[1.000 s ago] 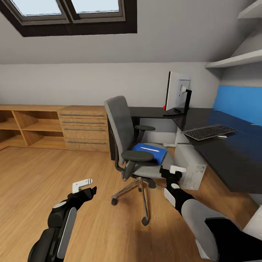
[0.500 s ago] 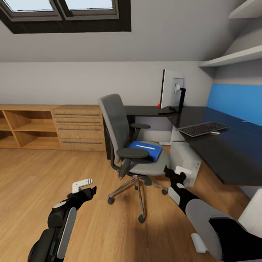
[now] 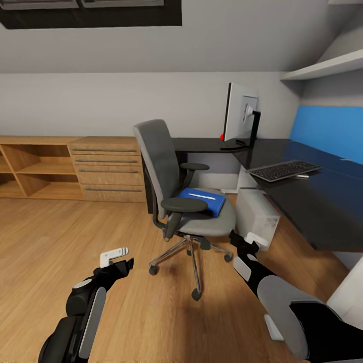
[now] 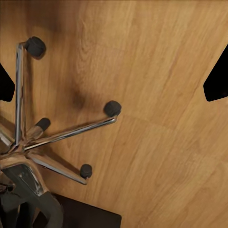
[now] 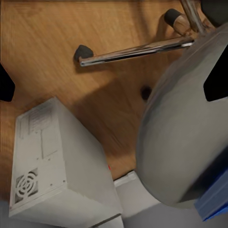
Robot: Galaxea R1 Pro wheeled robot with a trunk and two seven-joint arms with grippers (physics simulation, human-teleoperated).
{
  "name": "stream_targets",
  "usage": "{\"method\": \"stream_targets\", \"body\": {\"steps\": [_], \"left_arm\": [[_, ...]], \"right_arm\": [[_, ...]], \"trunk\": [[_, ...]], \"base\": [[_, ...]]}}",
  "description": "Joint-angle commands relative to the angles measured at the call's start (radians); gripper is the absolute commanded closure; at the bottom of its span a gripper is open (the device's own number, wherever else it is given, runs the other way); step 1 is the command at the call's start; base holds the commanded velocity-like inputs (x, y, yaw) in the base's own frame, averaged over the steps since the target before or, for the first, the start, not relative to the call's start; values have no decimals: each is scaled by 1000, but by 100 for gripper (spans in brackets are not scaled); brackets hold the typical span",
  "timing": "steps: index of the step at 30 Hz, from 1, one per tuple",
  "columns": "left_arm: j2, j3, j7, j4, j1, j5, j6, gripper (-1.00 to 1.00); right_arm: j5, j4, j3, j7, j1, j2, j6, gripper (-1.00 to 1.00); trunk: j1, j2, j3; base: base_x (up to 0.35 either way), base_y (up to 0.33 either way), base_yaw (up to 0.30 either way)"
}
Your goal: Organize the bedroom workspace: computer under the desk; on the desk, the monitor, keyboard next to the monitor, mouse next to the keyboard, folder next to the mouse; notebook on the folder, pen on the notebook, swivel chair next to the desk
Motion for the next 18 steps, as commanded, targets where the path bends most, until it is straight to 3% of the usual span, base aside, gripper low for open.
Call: {"method": "stream_targets", "body": {"steps": [1,4,13,18], "left_arm": [[-1,1,7,-1,-1,11,4,-100],[-1,1,7,-1,-1,11,4,-100],[2,-1,6,2,-1,9,4,-100],[4,-1,7,2,-1,9,4,-100]], "right_arm": [[-4,0,1,-3,-1,0,-3,-100],[-7,-2,0,-4,-1,1,-4,-100],[-42,-5,-5,-11,-1,1,-2,-100],[-42,-4,-22,-11,-1,-1,-15,-100]], "trunk": [[0,-1,-5],[2,-1,-17],[2,-1,-17],[2,-1,-17]], "base": [[0,0,0],[0,0,0],[11,0,0],[294,0,0]]}}
